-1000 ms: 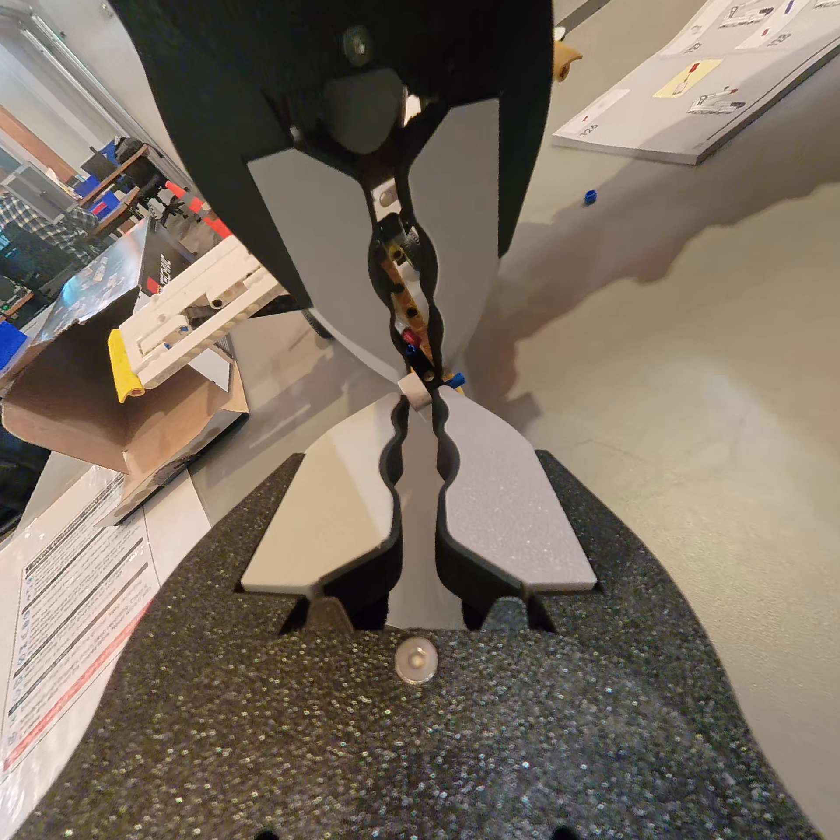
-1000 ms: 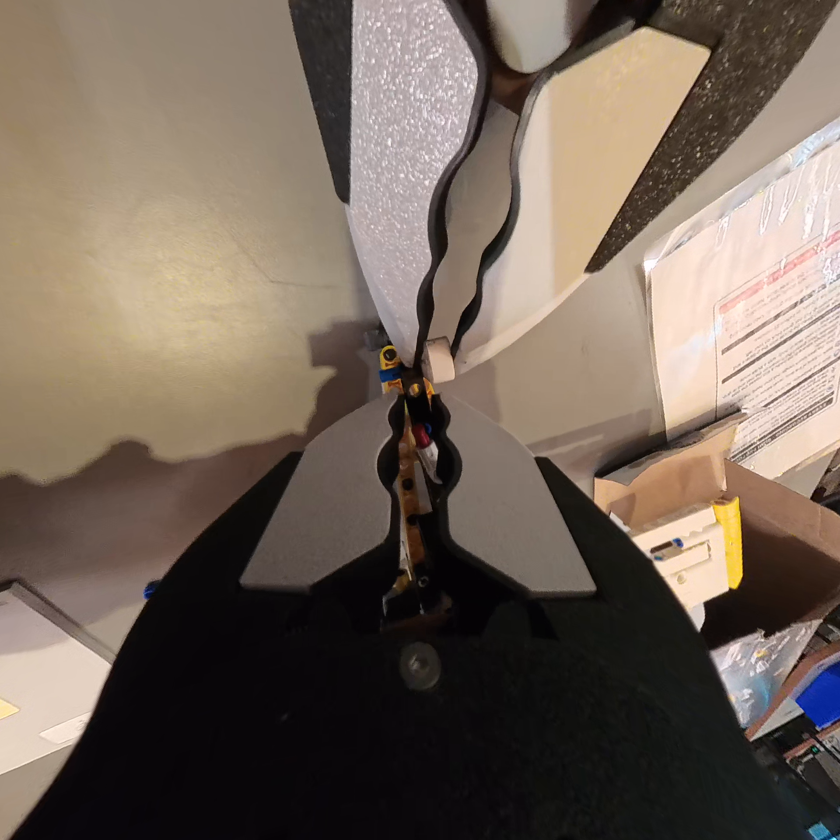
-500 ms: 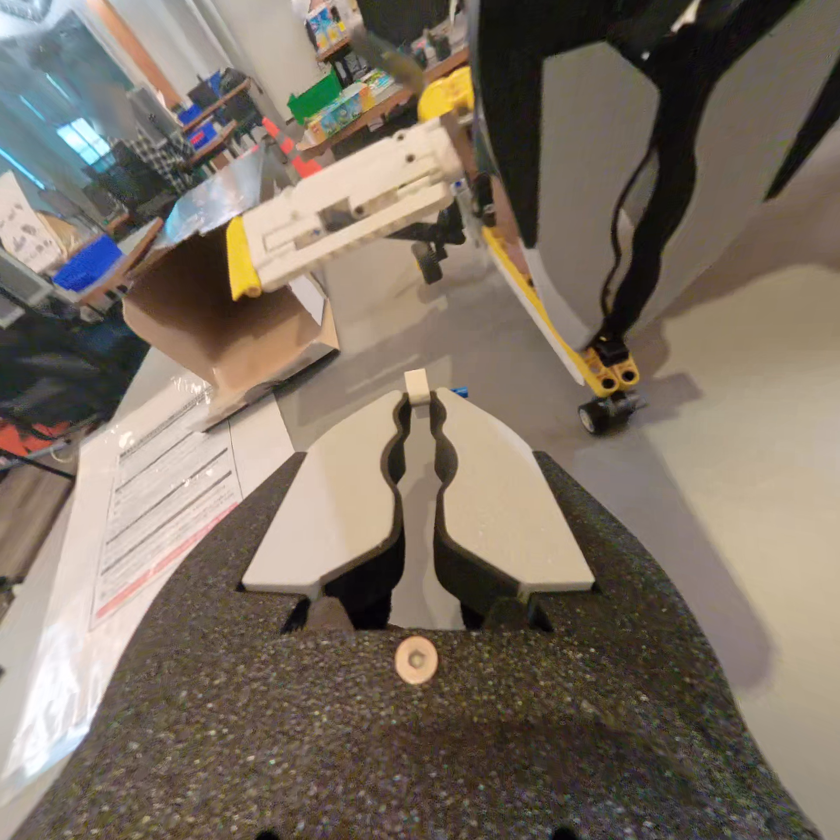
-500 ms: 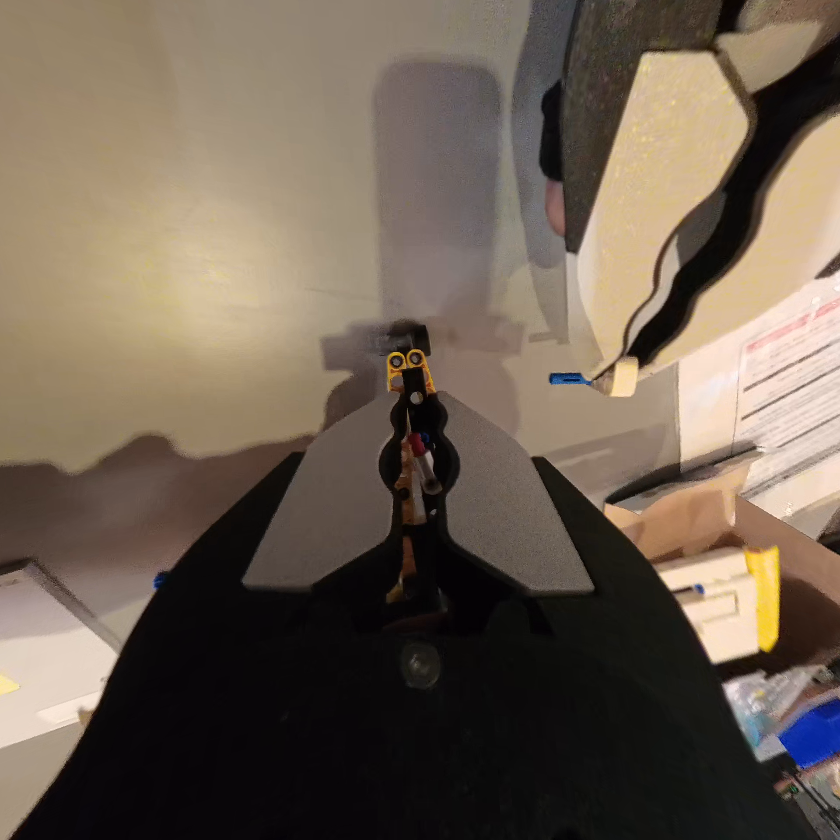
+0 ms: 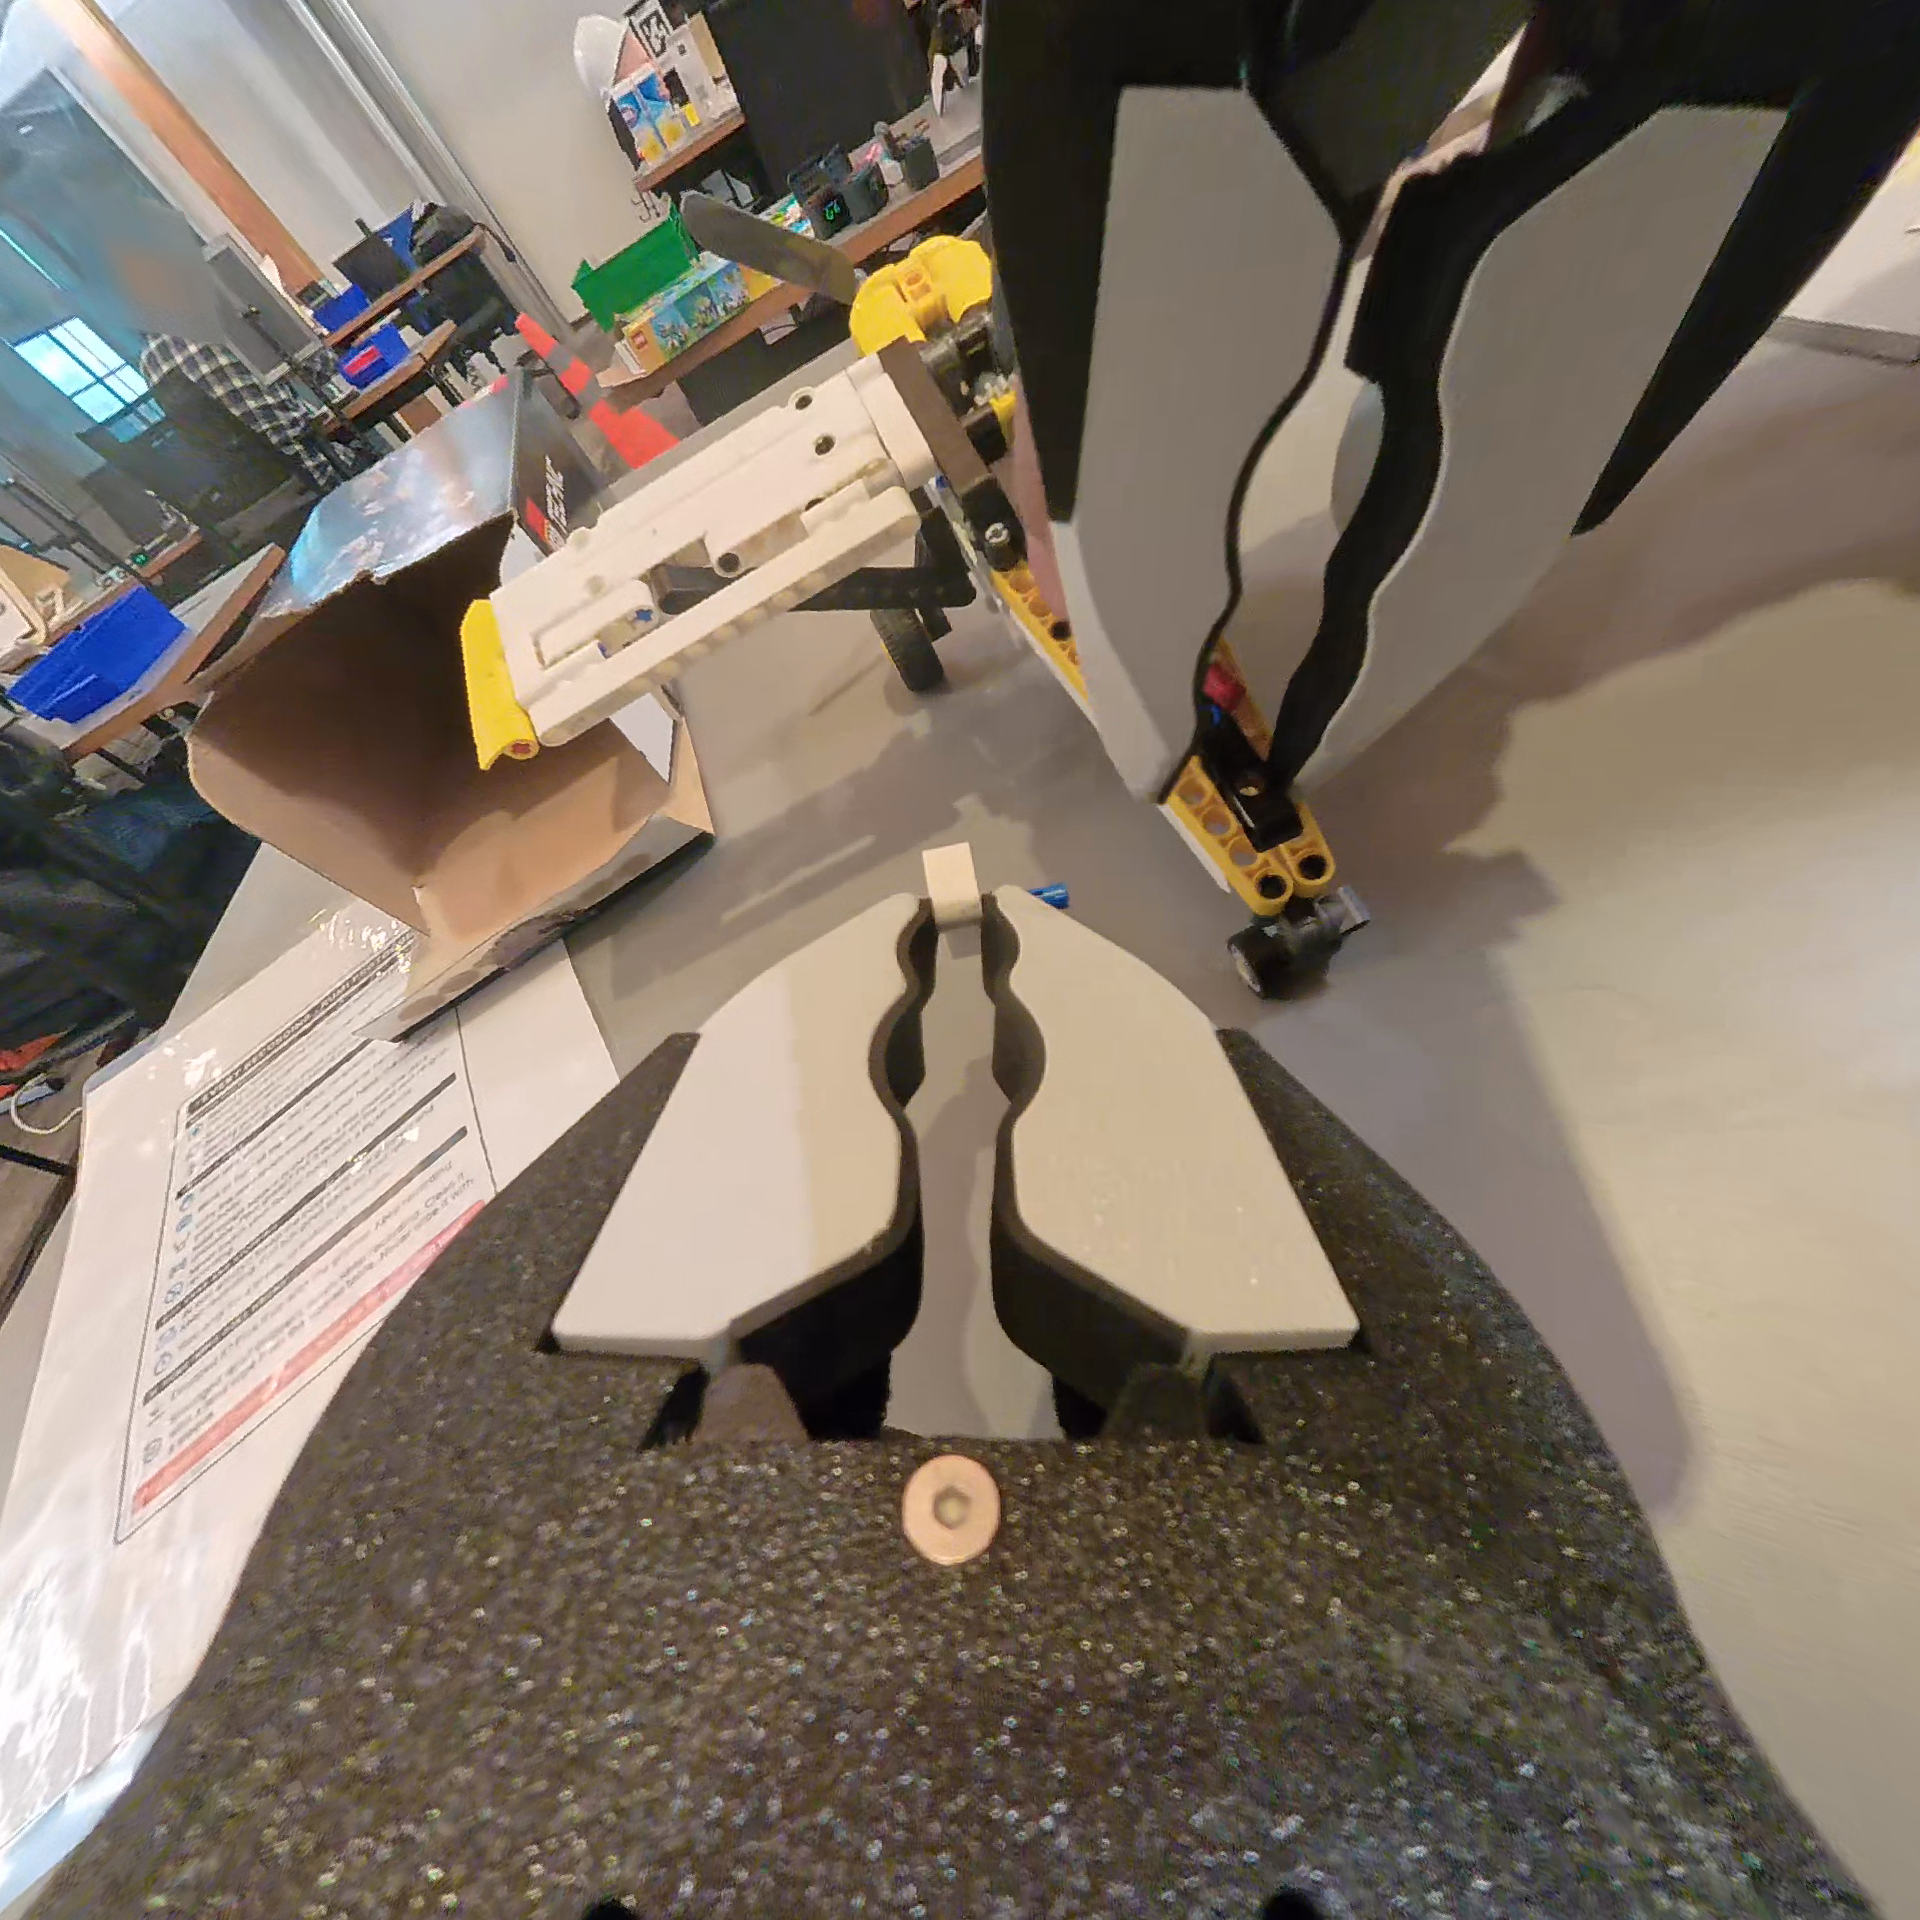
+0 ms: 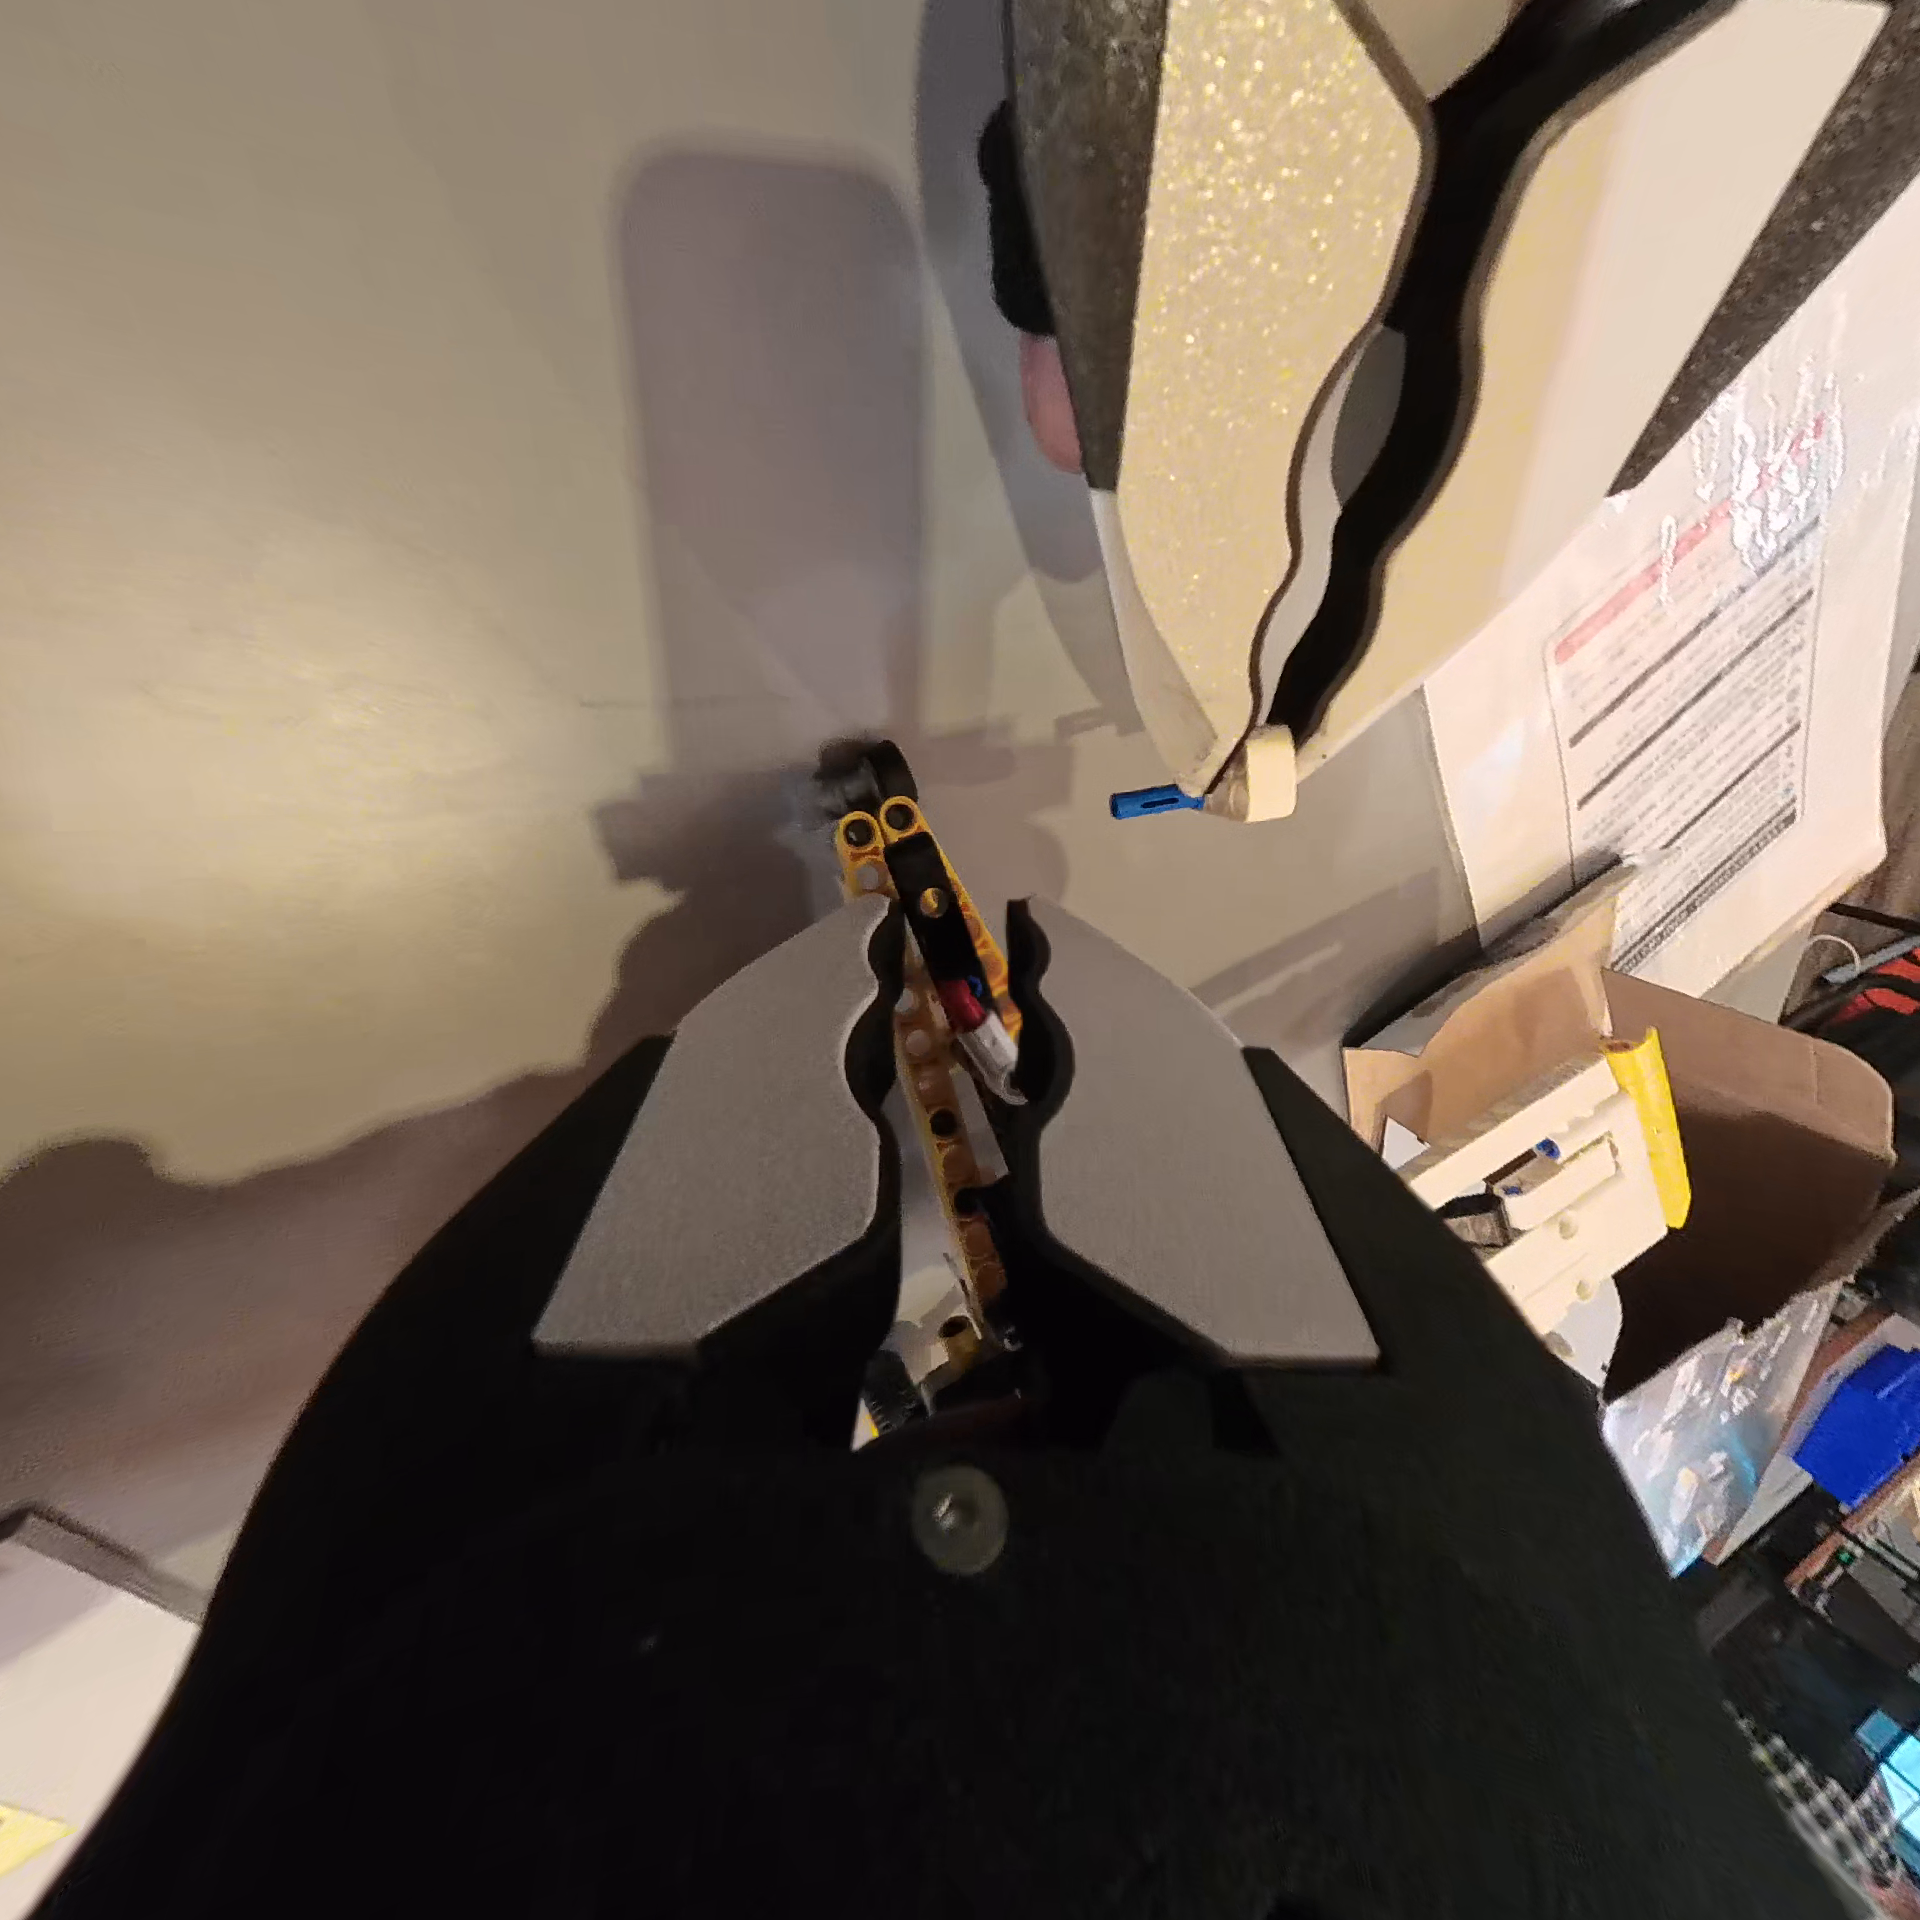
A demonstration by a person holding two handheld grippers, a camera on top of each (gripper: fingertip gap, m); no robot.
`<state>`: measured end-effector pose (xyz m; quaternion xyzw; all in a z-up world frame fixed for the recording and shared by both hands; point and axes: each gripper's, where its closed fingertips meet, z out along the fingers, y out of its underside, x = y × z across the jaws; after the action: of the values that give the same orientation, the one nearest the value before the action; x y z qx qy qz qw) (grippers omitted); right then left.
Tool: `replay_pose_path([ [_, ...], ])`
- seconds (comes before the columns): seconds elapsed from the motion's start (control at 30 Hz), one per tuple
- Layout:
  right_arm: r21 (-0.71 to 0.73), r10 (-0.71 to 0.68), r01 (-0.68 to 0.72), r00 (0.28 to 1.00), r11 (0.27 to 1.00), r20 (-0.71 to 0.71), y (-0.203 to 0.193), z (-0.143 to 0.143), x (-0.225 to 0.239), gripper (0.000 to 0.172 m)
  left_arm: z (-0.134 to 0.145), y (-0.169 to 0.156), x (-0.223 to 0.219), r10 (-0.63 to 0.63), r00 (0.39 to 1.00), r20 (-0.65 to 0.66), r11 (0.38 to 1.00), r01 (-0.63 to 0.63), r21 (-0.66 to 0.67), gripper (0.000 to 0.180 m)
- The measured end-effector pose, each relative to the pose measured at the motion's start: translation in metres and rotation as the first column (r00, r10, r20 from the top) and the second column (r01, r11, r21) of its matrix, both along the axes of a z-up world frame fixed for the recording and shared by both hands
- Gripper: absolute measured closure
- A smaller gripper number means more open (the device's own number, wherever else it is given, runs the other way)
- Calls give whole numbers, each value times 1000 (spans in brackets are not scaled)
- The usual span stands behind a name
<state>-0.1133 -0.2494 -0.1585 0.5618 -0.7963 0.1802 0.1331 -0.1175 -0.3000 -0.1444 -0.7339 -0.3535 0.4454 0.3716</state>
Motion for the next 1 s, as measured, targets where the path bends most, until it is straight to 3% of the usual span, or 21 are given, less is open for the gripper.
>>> replay_pose_path([
  [0.23, -83, -84, 83, 996, 993, -7, -3, 6, -3, 145, 8, 5, 6, -18, 1000, -4, 994, 18, 112, 172],
  [0.43, -236, -272, 274, 961, 932, 39, -3, 20, -5, 143, 16, 5, 12, -16, 1000, -3, 971, 16, 237, 172],
  [0.67, -336, -401, 394, 915, 855, 52, 2, 11, -4, 141, 11, 14, 9, -8, 999, 33, 976, 1, 218, 172],
  [1.0, -392, -452, 470, 880, 791, 143, 5, 17, 2, 134, 1, 29, 9, 4, 993, 119, 973, -32, 231, 172],
])
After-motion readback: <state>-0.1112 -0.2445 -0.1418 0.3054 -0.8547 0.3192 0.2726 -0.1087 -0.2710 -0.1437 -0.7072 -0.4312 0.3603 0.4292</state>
